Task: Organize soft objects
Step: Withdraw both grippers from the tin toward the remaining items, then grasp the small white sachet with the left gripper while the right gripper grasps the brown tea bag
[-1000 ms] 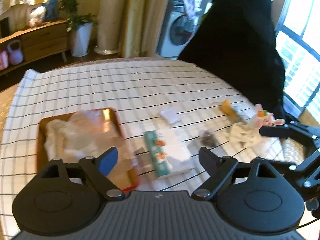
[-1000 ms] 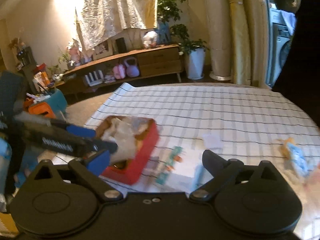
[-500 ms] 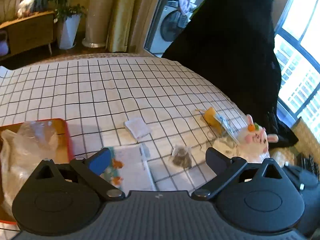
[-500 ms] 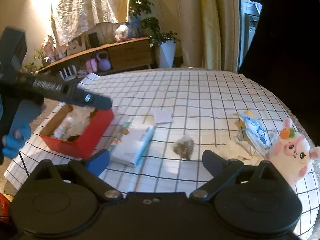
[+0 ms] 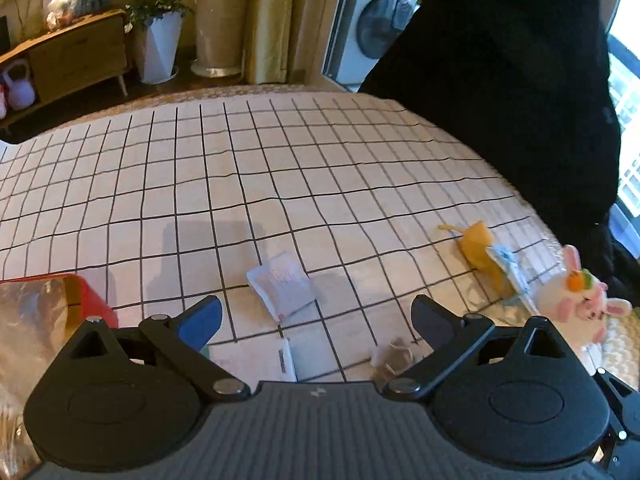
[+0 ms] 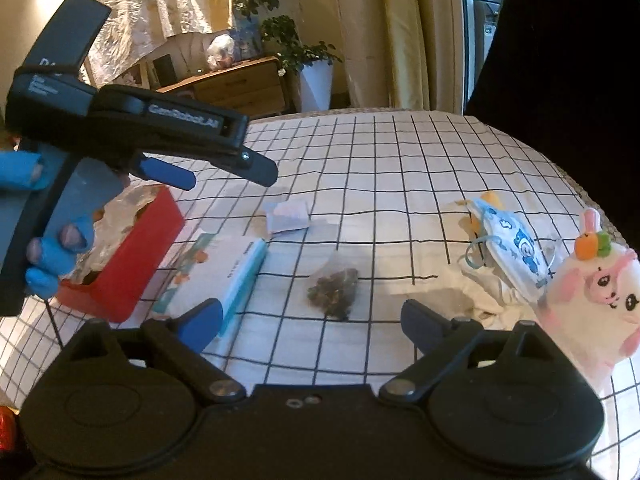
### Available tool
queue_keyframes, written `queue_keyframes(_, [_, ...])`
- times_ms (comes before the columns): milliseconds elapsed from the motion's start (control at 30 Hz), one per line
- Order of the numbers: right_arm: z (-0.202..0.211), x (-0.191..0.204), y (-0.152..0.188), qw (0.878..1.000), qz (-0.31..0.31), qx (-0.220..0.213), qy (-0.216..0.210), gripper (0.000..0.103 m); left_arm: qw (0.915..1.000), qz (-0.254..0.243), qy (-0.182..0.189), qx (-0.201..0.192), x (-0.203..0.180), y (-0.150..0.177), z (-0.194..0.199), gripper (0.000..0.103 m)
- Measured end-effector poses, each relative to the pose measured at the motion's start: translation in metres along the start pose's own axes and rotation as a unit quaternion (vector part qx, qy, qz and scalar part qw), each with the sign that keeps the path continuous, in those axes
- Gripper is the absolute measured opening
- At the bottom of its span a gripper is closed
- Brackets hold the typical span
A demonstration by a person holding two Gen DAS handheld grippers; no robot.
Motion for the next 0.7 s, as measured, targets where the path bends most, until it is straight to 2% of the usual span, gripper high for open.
queue_keyframes(200, [-0.027,-0.007,-0.004,1.0,0.005,0.013,0.012,0.093,0.9995,0.012,-0.025,0.017,0.002,-0.01,-0.033,0.102])
queue_keyframes(333, [-0.042,-0.004,-0.008,1.0,0.0,0.022,-0.001,0.09,0.9983,0.035,-0.037,0.028,0.008,-0.015,-0.057,0.102])
queue_keyframes(633, [-0.076,0.004,-0.013,0.999,0.016,0.043,0.01,0.076,0.9931,0.06,-0.094,0.037,0.022,-0.019,-0.089,0.101])
queue_keyframes(700, [-0.079,0.006,-0.014,0.999,0.027,0.043,0.018,0.072,0.9919,0.073,-0.093,0.046,0.027,-0.02,-0.096,0.101])
Point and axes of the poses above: each gripper's, at about its wrist camera, not at the fingertips, and z roughly against the way its jaws point, x to its left, y to its underside, the point moved 1 cm from there along -z, roughly the way its jaws point, and after that the axes turned 8 degrees about y, right-handed, at the moved point
